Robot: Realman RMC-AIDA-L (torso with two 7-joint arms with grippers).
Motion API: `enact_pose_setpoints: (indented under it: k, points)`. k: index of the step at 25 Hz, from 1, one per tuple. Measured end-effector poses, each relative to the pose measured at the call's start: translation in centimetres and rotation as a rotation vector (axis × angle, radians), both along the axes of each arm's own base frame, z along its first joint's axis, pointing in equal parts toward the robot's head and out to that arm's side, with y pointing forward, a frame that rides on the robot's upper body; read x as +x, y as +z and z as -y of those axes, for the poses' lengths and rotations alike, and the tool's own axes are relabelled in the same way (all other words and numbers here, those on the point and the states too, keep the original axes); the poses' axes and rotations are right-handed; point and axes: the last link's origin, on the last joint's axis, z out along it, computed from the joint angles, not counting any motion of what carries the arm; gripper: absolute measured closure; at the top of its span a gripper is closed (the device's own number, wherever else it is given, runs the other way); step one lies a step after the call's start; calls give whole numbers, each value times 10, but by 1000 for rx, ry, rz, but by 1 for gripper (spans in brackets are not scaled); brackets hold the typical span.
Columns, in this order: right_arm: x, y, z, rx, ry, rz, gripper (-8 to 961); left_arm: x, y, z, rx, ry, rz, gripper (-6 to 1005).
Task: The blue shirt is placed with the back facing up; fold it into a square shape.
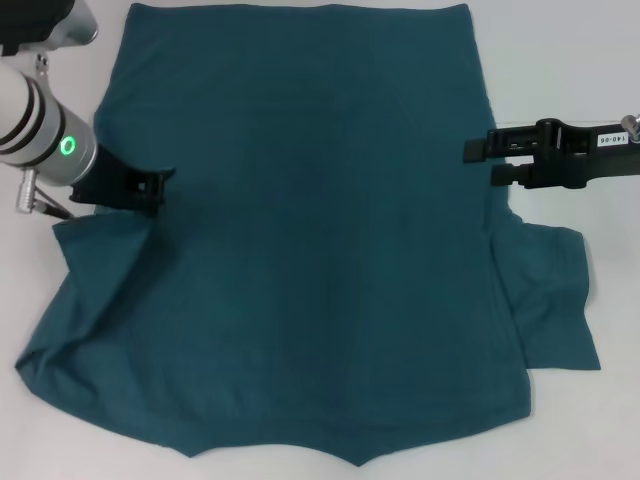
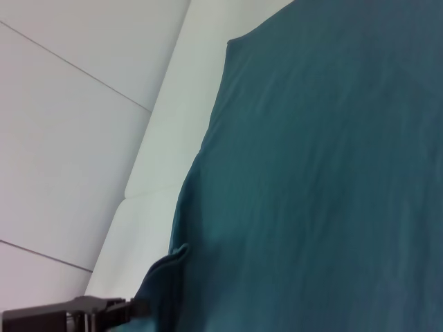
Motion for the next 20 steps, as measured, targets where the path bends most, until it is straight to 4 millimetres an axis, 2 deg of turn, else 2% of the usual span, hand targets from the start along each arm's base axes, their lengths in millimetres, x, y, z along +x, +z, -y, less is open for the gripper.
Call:
enact_pose_setpoints:
  k: [9, 20]
  points:
    - [0, -1, 1, -3, -2, -2, 192, -14, 0, -19, 44, 38, 1, 997]
    - [0, -2, 1, -4, -3, -3, 192, -6, -9, -20, 29, 9, 1, 963]
